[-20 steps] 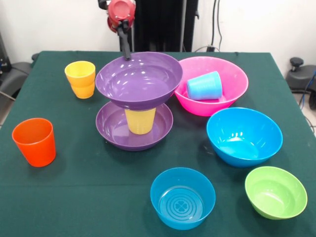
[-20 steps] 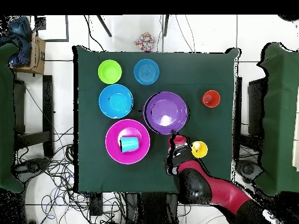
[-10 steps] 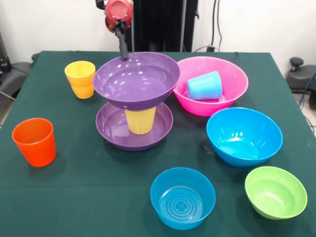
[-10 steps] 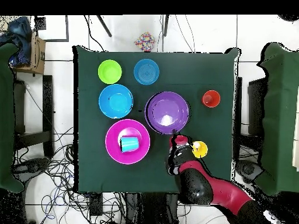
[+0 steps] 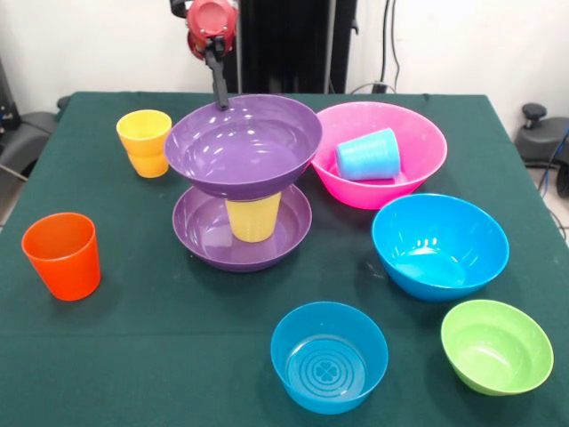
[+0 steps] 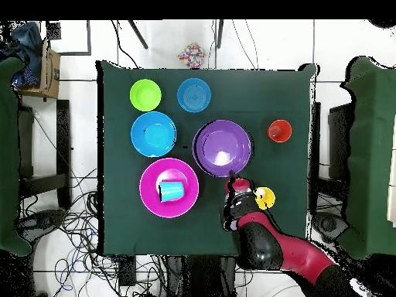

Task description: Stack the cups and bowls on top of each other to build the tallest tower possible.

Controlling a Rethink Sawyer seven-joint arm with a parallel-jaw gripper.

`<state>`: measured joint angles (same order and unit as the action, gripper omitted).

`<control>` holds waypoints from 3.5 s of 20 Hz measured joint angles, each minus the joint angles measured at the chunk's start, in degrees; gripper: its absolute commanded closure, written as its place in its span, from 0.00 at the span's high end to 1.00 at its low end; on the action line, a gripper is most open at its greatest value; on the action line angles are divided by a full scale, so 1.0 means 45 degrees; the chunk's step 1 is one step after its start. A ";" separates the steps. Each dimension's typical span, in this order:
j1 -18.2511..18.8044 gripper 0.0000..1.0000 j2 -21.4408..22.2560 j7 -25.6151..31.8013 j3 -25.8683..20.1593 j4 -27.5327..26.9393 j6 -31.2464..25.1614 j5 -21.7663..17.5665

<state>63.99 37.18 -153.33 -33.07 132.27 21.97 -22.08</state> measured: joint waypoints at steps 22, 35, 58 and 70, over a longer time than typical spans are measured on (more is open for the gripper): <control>0.0039 0.00 -0.0324 0.0000 0.0000 -0.0103 0.0000 -0.0454; 0.0037 1.00 -0.0161 0.0000 0.0108 -0.0103 0.0003 -0.0457; -0.0240 1.00 0.0292 0.0000 0.0217 -0.0101 0.0003 -0.0457; -0.0139 1.00 -0.3897 0.0003 0.0266 -0.4420 -0.2429 -0.4024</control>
<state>63.36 19.65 -153.32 -31.87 112.38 11.04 -40.19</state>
